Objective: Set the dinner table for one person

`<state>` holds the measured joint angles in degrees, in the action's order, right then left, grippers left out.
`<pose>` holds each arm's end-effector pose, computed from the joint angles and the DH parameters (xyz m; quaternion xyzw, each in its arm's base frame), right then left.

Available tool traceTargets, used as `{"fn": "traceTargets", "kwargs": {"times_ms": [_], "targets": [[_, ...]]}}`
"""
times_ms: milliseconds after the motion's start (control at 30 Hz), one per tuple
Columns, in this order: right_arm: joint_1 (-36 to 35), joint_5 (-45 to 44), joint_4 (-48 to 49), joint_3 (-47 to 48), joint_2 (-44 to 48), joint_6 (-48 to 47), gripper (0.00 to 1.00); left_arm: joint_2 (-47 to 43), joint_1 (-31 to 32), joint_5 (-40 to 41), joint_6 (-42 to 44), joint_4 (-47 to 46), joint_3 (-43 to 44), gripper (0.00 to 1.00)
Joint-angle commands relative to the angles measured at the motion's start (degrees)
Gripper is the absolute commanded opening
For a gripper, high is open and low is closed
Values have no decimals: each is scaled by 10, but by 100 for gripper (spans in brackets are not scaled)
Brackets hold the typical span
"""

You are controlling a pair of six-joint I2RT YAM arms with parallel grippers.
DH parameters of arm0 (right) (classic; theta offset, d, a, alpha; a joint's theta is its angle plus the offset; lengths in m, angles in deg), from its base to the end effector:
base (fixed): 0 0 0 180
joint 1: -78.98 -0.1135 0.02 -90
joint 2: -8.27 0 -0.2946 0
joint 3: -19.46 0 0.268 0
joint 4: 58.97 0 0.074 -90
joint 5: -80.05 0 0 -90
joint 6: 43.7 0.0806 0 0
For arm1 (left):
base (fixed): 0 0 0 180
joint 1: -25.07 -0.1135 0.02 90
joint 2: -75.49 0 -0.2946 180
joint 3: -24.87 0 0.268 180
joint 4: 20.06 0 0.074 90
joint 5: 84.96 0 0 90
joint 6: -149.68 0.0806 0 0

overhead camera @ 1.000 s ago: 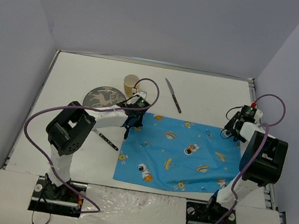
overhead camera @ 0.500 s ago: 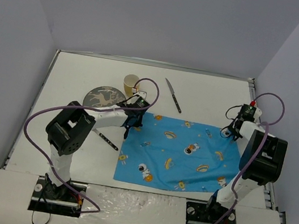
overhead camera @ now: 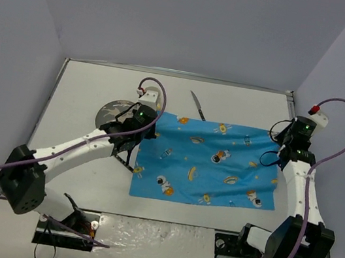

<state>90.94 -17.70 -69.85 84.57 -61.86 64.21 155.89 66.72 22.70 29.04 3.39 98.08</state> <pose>0.3253 -0.0800 0.3250 0.2446 0.7589 -0.0227 0.6031 0.2901 -0.2253 0.2936 0.0067 0.8618 -0.1809 0.4738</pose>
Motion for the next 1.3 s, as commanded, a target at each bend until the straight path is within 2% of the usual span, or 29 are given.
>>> {"fn": "traceTargets", "kwargs": {"times_ms": [0, 167, 333, 400, 500, 567, 667, 767, 867, 1033, 1267], "targets": [[4, -42, 13, 4, 75, -2, 0, -86, 45, 93, 46, -27, -7, 0], [5, -30, 6, 45, 153, 0, 0, -170, 105, 150, 90, -11, 8, 0], [6, 56, -4, 122, 189, -10, 0, -232, 144, 181, 121, 33, 61, 0], [6, 101, 8, 139, 191, -18, 0, -254, 160, 191, 150, 16, 64, 0], [7, 33, -33, 167, 170, -17, 0, -258, 161, 225, 172, 9, 65, 0], [7, 62, -47, 180, 166, -32, 0, -250, 162, 232, 173, 36, 84, 0], [7, 11, -42, 170, 194, -24, 0, -257, 164, 221, 159, 42, 81, 0], [8, 0, -49, 170, 208, -32, 0, -272, 164, 207, 149, 22, 54, 0], [8, -34, -79, 175, 225, -31, 0, -276, 167, 179, 124, 32, 38, 0], [8, -88, -153, 210, 243, -35, 0, -271, 205, 162, 84, 53, 16, 0], [7, -123, -227, 217, 204, -12, 0, -235, 220, 174, 0, 95, 0, 0]]}}
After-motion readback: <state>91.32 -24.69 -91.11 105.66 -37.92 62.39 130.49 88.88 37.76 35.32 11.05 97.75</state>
